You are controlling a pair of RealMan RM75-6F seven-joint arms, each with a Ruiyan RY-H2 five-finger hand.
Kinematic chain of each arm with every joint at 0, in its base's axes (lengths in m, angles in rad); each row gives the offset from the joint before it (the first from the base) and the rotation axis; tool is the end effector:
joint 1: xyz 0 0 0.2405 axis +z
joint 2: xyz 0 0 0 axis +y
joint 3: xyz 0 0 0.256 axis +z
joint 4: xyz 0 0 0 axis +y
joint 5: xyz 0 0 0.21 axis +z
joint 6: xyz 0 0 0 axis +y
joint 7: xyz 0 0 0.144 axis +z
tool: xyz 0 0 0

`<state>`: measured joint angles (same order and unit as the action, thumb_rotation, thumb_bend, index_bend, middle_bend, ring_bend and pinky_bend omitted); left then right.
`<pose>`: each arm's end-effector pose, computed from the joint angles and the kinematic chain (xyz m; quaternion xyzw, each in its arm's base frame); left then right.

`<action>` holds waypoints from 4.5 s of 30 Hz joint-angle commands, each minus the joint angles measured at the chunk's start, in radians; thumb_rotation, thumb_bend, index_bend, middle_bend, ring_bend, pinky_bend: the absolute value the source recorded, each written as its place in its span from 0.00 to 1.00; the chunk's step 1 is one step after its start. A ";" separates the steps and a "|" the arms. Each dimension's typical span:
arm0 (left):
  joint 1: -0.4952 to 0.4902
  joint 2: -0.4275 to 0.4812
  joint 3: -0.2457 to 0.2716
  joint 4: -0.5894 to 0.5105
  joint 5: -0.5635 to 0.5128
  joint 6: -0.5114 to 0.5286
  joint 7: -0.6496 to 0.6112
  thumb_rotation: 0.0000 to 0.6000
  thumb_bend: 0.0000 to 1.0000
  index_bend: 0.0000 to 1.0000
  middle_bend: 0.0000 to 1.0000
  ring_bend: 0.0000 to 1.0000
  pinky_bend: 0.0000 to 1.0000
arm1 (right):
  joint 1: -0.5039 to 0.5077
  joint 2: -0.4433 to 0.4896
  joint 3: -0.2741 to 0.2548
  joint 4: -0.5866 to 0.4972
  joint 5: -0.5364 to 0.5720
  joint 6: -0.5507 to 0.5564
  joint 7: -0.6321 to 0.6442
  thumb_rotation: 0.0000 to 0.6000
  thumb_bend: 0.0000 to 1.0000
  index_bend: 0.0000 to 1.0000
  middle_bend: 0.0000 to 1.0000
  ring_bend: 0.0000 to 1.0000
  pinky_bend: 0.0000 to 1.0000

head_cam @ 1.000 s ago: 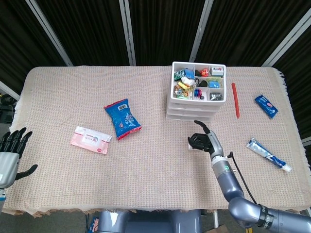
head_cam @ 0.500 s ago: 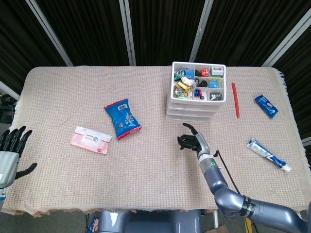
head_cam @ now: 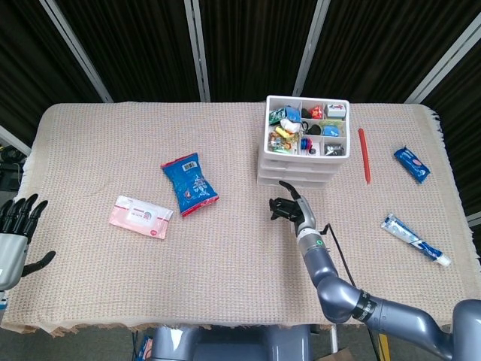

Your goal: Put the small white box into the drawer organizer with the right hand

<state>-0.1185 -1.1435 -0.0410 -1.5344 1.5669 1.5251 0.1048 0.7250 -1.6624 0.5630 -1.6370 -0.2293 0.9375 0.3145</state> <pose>-0.3075 0.1903 0.1587 -0.6387 -0.3050 -0.3735 0.5997 -0.1221 -0.3534 -0.0318 0.1438 -0.8574 0.4563 0.1897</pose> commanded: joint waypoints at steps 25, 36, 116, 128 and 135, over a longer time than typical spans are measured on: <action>-0.002 0.006 0.002 -0.012 -0.013 -0.016 -0.007 1.00 0.20 0.04 0.00 0.00 0.00 | -0.001 -0.094 0.106 0.164 0.045 0.009 0.037 1.00 0.37 0.19 0.66 0.64 0.55; -0.003 0.008 0.003 -0.017 -0.016 -0.020 -0.007 1.00 0.20 0.04 0.00 0.00 0.00 | 0.022 -0.116 0.147 0.221 0.129 -0.067 0.034 1.00 0.39 0.24 0.66 0.64 0.55; 0.003 0.009 0.010 -0.050 -0.029 -0.029 0.008 1.00 0.20 0.08 0.00 0.00 0.00 | -0.096 0.006 -0.435 -0.108 -0.433 0.499 -0.708 1.00 0.09 0.31 0.77 0.76 0.57; 0.002 0.012 0.011 -0.058 -0.034 -0.036 0.006 1.00 0.20 0.08 0.00 0.00 0.00 | -0.105 -0.061 -0.427 0.008 -0.456 0.480 -0.759 1.00 0.11 0.39 0.79 0.77 0.58; 0.002 0.012 0.009 -0.059 -0.034 -0.037 0.004 1.00 0.20 0.08 0.00 0.00 0.00 | -0.111 -0.128 -0.399 0.127 -0.519 0.461 -0.732 1.00 0.13 0.40 0.79 0.77 0.58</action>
<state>-0.1168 -1.1314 -0.0315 -1.5936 1.5325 1.4881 0.1091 0.6171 -1.7690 0.1543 -1.5380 -0.7263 1.4071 -0.4254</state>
